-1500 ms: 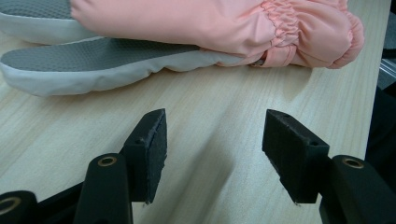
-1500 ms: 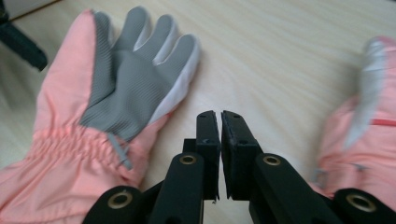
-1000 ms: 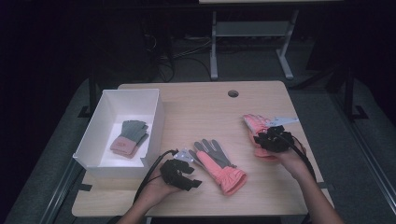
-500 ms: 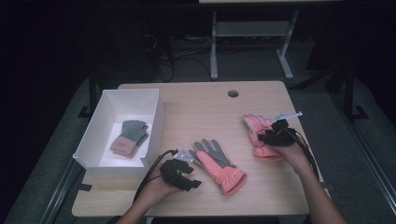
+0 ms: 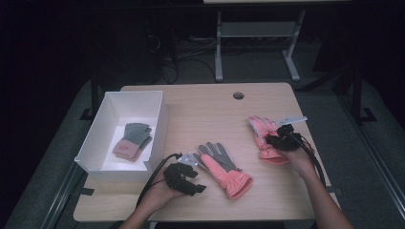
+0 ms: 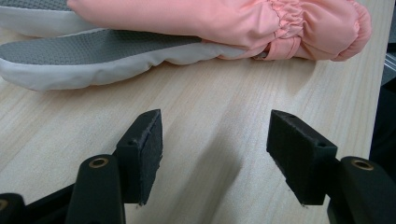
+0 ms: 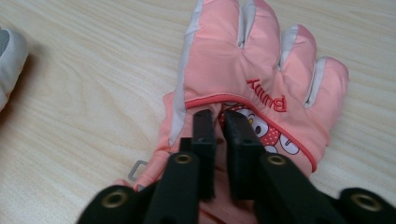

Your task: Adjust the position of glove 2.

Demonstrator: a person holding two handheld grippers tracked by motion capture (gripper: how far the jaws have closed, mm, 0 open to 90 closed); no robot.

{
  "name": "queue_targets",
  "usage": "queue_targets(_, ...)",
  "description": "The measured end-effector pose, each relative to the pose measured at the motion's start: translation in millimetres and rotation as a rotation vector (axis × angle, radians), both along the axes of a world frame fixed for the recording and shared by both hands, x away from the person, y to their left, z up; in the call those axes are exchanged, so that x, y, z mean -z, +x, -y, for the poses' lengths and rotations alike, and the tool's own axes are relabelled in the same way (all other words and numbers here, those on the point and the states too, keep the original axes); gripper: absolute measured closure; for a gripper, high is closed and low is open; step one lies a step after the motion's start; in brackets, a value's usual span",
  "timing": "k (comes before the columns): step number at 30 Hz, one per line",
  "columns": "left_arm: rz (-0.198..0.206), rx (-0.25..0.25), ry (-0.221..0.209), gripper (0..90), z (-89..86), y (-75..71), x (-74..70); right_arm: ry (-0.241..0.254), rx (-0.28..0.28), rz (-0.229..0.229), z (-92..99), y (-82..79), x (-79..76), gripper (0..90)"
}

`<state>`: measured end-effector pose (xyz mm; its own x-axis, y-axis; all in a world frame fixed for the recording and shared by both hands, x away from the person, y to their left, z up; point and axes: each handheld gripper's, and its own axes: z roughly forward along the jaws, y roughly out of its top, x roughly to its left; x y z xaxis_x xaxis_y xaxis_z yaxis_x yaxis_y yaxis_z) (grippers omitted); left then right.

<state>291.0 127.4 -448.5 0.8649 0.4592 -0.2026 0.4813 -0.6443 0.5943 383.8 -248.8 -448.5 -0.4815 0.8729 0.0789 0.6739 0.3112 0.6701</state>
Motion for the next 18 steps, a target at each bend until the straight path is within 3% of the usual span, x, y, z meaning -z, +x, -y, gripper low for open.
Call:
queue_targets(3,0.000,-0.002,0.000,34.9,0.3,-0.2,-0.3,0.009,-0.010,0.001,0.7,-0.3,-0.3,89.7)
queue_targets(18,0.012,-0.004,-0.002,30.2,-2.2,1.2,-3.0,0.072,-0.008,0.051,10.2,-7.8,-14.8,90.0)
